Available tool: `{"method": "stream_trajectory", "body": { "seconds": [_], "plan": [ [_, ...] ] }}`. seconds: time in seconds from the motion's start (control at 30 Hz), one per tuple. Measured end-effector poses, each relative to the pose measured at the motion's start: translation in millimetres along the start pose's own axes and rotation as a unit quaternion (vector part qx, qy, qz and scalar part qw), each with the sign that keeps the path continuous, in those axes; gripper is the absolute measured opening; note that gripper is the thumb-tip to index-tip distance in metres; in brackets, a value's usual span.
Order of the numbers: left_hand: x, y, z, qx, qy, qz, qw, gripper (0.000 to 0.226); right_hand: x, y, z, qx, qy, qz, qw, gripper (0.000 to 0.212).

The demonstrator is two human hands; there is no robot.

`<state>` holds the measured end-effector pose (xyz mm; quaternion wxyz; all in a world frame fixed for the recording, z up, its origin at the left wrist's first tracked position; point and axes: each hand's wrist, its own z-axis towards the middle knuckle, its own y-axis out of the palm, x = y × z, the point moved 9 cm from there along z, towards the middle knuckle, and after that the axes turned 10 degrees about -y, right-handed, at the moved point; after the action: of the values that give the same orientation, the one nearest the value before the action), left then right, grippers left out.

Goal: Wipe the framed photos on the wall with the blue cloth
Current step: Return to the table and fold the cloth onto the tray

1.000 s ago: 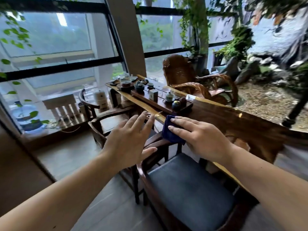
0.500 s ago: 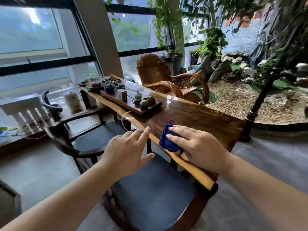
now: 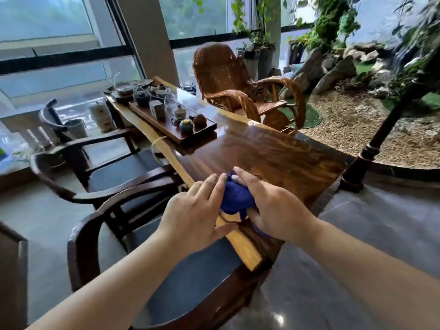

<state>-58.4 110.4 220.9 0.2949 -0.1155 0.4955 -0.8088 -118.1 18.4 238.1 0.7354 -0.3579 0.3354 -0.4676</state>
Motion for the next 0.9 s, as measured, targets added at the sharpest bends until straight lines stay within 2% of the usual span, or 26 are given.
{"method": "stream_trajectory", "body": {
  "seconds": [0.13, 0.4, 0.67, 0.8, 0.9],
  "plan": [
    [13, 35, 20, -0.015, 0.011, 0.003, 1.000, 0.077, 29, 17, -3, -0.006, 0.006, 0.028, 1.000, 0.081],
    [18, 91, 70, -0.037, 0.059, 0.041, 0.997, 0.026, 95, 48, 3, -0.036, -0.005, 0.022, 0.999, 0.074],
    [5, 123, 113, -0.078, 0.043, 0.023, 0.996, 0.020, 159, 62, 9, -0.035, 0.014, 0.088, 0.995, 0.069],
    [-5, 145, 120, -0.089, 0.022, 0.027, 0.995, 0.016, 199, 78, 4, -0.038, 0.033, 0.091, 0.995, 0.053],
    [-9, 171, 119, -0.116, -0.001, 0.046, 0.992, 0.017, 222, 93, 3, -0.055, 0.006, 0.093, 0.994, 0.046]
  ]
}}
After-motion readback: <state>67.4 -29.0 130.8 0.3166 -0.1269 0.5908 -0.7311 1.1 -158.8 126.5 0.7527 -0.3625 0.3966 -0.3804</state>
